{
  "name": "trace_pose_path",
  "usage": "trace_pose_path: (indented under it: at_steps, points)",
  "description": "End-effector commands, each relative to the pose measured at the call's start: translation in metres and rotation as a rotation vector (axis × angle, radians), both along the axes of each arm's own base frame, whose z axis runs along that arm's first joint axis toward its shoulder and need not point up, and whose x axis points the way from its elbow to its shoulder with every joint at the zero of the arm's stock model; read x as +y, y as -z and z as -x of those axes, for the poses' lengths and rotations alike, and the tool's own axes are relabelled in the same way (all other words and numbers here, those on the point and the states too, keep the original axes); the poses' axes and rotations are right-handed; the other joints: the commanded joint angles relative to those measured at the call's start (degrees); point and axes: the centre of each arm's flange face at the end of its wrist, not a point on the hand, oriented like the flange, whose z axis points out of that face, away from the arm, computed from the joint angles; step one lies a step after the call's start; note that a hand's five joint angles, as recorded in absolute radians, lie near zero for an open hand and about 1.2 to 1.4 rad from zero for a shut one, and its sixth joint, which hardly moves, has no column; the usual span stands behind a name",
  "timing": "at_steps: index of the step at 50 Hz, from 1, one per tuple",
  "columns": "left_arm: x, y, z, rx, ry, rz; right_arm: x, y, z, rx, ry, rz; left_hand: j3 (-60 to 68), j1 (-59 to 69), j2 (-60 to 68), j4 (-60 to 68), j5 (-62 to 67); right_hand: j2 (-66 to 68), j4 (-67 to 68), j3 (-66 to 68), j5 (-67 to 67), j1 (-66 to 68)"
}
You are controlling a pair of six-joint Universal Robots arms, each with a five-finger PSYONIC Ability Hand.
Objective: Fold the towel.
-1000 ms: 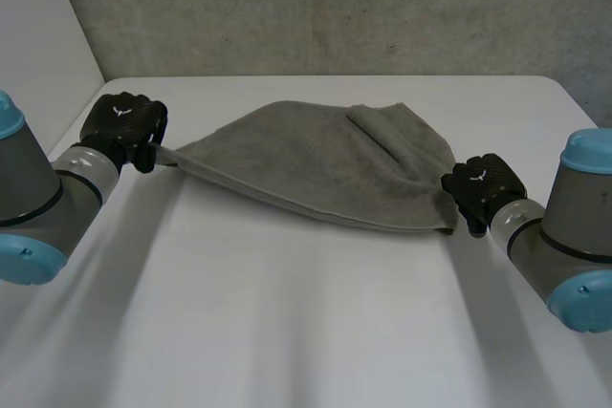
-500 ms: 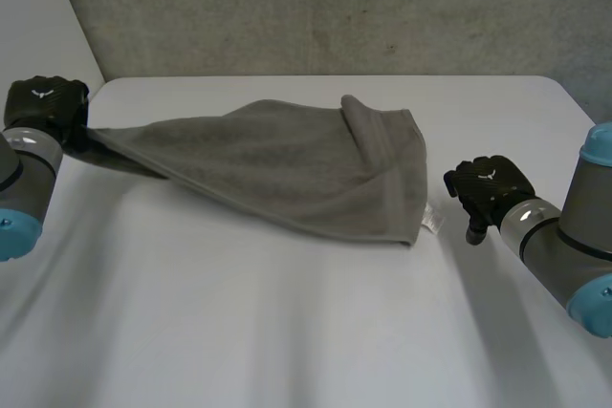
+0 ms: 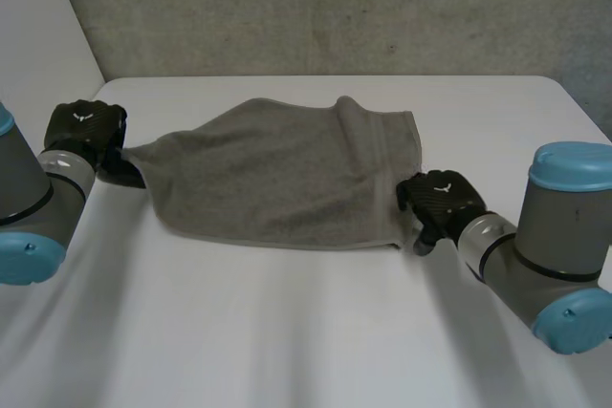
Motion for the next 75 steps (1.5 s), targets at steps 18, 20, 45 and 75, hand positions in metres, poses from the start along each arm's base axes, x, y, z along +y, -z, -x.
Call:
trace_pose_path:
  at_steps: [18,20,45,75]
  points:
    - [-0.001,-0.001,-0.001,0.000,-0.002,0.003,-0.001,0.024,-0.028,-0.036,-0.041,-0.036,-8.9,-3.0,-7.1,-7.2,-15.9,-0.8,-1.1,-0.9,-1.5,-1.5]
    - [-0.001,-0.001,-0.001,0.000,-0.002,0.003,-0.003,0.026,-0.029,-0.039,-0.037,-0.032,-8.9,-3.0,-7.1,-7.2,-15.9,-0.4,-0.8,-0.6,-1.1,-1.1]
    - [-0.001,-0.001,-0.001,0.002,-0.004,0.003,-0.025,0.024,-0.026,-0.020,0.105,0.068,-8.9,-3.0,-7.1,-7.2,-15.9,8.2,7.8,8.0,7.5,7.5]
    - [0.007,-0.013,0.007,0.013,0.018,0.023,-0.048,-0.025,-0.006,-0.018,0.146,0.103,-8.9,-3.0,-7.1,-7.2,-15.9,47.3,46.9,47.1,46.6,46.6]
